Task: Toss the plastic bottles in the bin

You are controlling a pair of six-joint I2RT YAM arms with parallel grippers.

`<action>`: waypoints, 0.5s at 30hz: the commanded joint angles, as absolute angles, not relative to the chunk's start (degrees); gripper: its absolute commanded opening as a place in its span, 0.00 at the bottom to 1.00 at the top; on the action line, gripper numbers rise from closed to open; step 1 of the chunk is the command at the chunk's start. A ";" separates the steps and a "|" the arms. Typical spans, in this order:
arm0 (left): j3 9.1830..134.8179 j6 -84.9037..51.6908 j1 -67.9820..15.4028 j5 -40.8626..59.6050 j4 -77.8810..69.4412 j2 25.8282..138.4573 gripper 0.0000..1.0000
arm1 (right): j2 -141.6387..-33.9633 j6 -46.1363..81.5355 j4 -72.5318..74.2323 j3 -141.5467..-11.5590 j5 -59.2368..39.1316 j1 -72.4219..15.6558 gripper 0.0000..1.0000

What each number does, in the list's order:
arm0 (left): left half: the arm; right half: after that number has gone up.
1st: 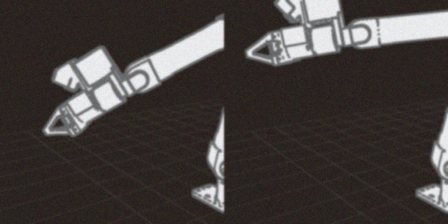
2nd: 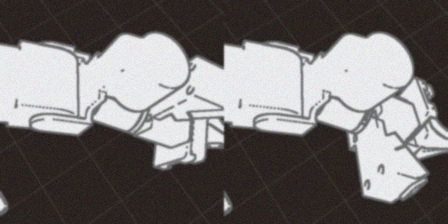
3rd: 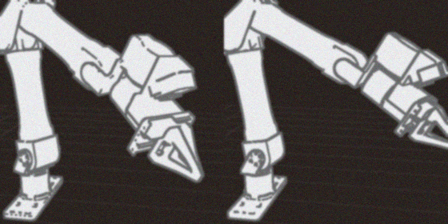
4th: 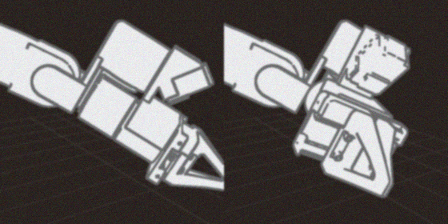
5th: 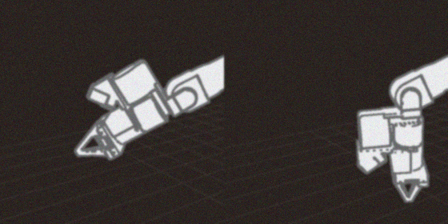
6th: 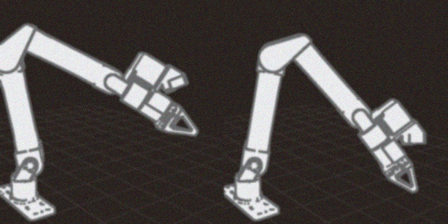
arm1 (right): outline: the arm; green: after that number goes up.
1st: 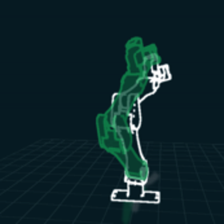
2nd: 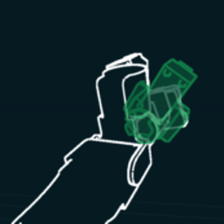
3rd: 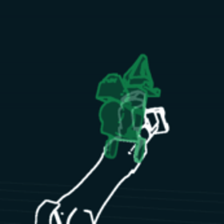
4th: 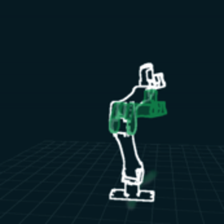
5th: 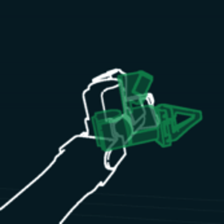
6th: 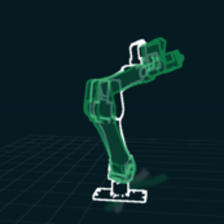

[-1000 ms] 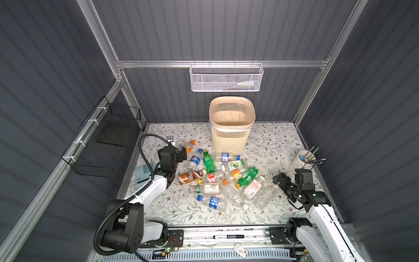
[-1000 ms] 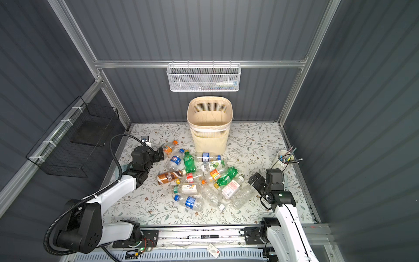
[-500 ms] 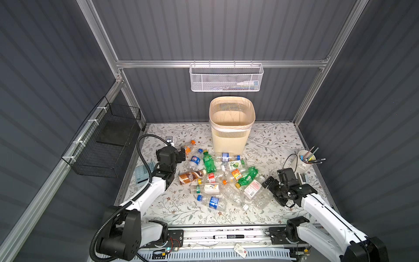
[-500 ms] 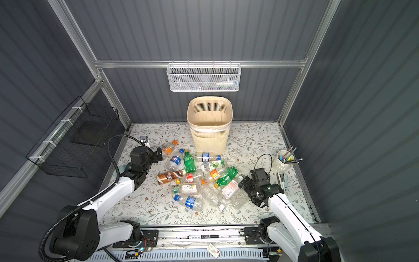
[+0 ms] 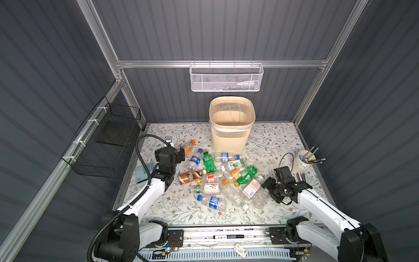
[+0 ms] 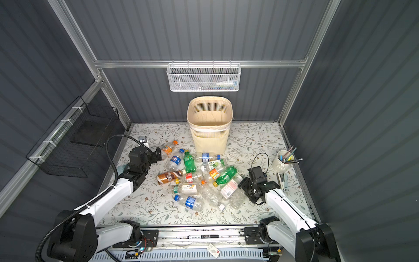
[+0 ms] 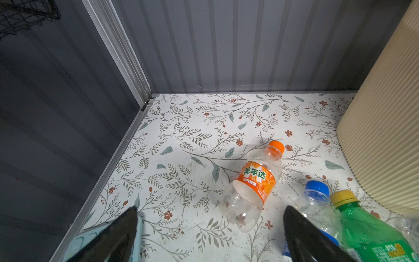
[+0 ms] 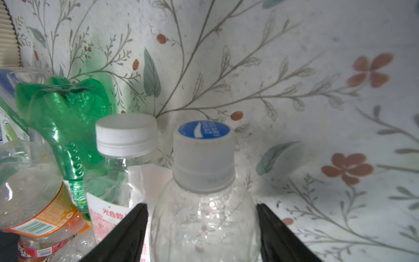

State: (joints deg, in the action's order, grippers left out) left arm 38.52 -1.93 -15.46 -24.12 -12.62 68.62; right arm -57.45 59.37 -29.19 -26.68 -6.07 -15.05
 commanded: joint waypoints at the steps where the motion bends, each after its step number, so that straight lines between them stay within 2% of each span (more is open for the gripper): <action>1: 38.14 -1.38 -15.81 -24.98 -11.78 67.41 1.00 | -55.40 58.68 -33.49 -25.58 -5.04 -15.38 0.75; 5: 37.84 -2.10 -15.82 -24.83 -11.69 67.38 1.00 | -54.16 58.32 -34.44 -25.24 -4.26 -15.38 0.69; 13: 37.88 -3.02 -15.82 -24.52 -11.12 66.98 1.00 | -52.87 57.73 -33.21 -23.78 -4.23 -15.38 0.50; 15: 37.90 -3.57 -15.82 -24.36 -11.04 67.00 1.00 | -52.20 57.10 -33.61 -24.15 -3.88 -15.38 0.50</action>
State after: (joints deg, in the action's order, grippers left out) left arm 38.46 -2.24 -15.46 -24.25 -11.75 68.34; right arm -52.80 58.28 -31.68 -24.93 -5.52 -15.05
